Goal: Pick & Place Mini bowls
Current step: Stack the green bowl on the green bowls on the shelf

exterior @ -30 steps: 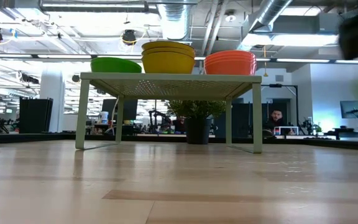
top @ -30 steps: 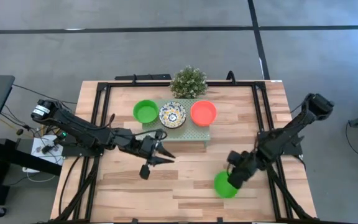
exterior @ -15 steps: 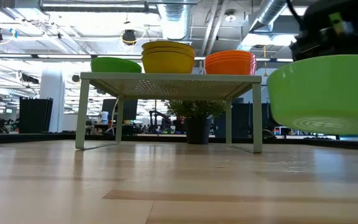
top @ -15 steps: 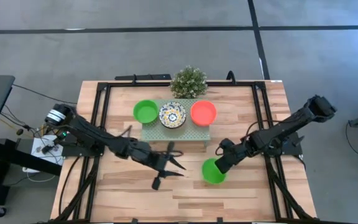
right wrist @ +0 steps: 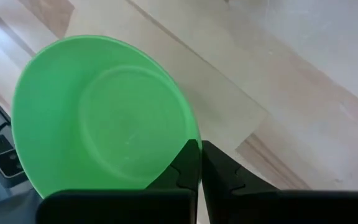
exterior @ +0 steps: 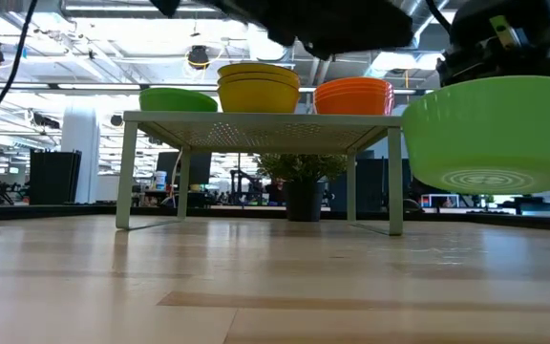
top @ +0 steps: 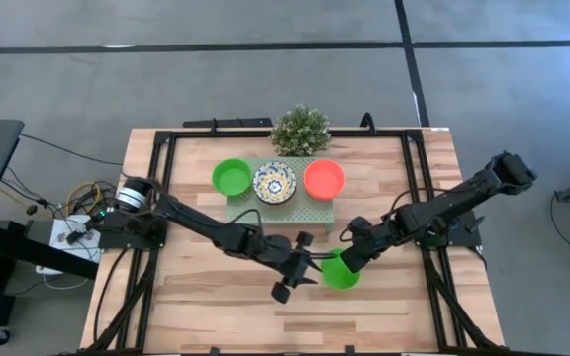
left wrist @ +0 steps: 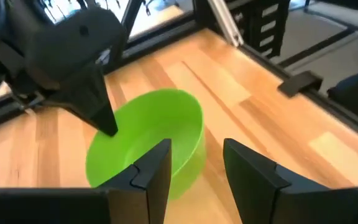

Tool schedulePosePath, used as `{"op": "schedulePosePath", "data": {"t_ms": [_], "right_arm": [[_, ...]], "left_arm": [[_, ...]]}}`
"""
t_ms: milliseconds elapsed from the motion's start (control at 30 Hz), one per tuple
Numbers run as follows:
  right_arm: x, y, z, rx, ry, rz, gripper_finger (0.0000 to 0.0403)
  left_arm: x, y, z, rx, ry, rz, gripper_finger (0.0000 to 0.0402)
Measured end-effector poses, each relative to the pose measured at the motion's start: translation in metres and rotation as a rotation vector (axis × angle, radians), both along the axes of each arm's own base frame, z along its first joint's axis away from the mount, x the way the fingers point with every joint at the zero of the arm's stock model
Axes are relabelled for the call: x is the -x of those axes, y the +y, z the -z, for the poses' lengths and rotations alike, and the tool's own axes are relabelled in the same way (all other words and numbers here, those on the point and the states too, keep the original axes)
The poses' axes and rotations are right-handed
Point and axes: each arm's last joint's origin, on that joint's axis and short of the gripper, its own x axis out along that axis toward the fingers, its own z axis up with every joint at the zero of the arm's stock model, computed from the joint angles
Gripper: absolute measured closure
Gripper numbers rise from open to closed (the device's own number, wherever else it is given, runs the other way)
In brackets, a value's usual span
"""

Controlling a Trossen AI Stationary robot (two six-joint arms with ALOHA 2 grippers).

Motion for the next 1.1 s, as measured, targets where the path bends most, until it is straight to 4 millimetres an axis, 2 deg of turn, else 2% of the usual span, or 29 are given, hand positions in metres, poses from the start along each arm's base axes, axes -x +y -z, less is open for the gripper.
{"op": "schedulePosePath", "data": {"t_ms": [167, 433, 700, 833, 1033, 1100], "right_arm": [[-0.002, -0.004, 0.0, -0.016, 0.001, 0.025, 0.0403], [-0.009, -0.005, -0.004, -0.043, -0.075, 0.032, 0.0403], [-0.013, -0.003, -0.007, -0.054, -0.111, 0.026, 0.0403], [-0.016, -0.002, -0.009, -0.051, -0.155, 0.005, 0.0403], [-0.015, -0.007, -0.008, -0.024, -0.133, 0.002, 0.0403], [-0.017, -0.006, -0.013, -0.015, -0.146, -0.009, 0.0403]], "left_arm": [[-0.011, 0.0, 0.009, -0.041, 0.004, 0.009, 0.0256], [-0.017, 0.0, 0.031, -0.059, 0.048, 0.008, 0.0257], [-0.016, 0.0, 0.026, -0.066, 0.046, -0.004, 0.0257], [-0.013, 0.0, 0.03, -0.077, 0.091, 0.004, 0.0258], [-0.013, 0.002, 0.033, -0.095, 0.114, -0.014, 0.0289], [-0.013, 0.004, 0.033, -0.093, 0.117, -0.012, 0.0306]]}}
